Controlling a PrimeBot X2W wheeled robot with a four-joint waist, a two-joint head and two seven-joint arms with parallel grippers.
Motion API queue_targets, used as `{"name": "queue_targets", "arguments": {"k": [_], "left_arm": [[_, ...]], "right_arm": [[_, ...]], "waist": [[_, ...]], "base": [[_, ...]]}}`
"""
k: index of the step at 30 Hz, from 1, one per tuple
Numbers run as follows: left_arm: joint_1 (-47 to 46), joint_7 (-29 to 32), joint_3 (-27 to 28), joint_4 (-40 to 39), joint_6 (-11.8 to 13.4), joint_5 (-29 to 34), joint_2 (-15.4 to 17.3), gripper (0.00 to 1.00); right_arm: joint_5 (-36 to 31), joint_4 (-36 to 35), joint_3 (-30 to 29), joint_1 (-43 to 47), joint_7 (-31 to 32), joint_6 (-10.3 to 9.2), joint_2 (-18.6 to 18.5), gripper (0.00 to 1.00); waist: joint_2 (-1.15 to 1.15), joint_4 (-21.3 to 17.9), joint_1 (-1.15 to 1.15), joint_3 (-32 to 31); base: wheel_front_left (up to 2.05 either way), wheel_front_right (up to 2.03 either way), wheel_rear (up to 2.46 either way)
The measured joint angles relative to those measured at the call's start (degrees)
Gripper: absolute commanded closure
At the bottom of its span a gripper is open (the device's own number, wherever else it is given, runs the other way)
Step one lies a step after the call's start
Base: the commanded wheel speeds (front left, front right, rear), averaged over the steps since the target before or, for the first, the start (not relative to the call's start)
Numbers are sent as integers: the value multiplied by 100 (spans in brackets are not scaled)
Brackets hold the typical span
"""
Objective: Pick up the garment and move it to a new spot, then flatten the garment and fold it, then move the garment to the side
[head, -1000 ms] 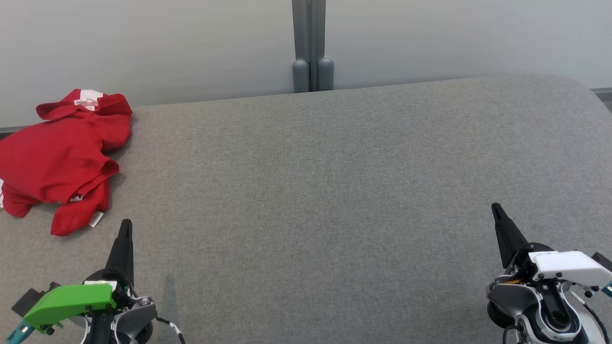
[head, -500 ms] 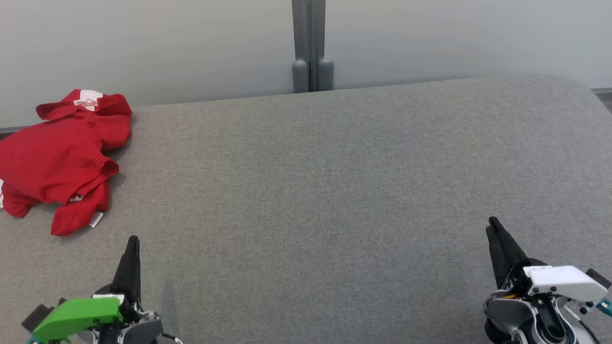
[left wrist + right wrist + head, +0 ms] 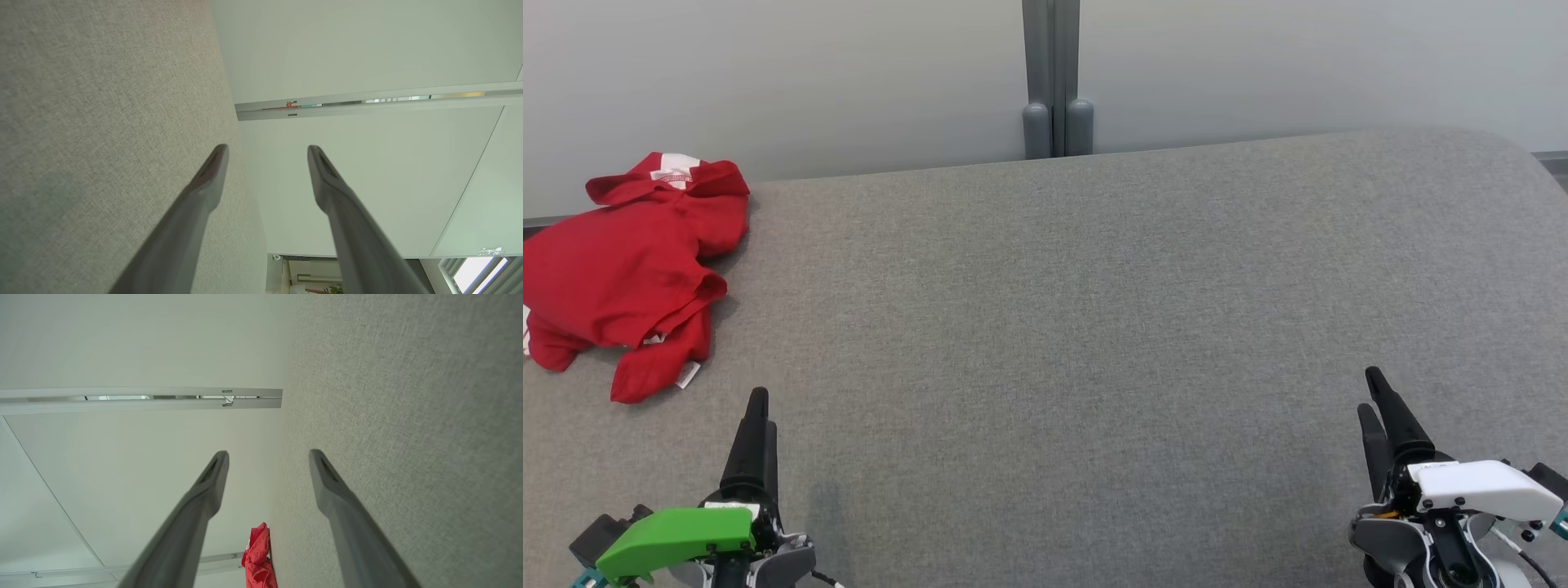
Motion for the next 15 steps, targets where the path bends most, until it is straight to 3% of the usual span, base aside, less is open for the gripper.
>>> {"name": "queue_targets", "arguments": {"k": [15], "left_arm": [[4,-354,-412,-567,259,1602,4,0]], "right_arm": [[-1914,-610,208,100,-357,0,-8,0]], "waist": [[0,15,0,0]], "base": [[0,0,0]]}}
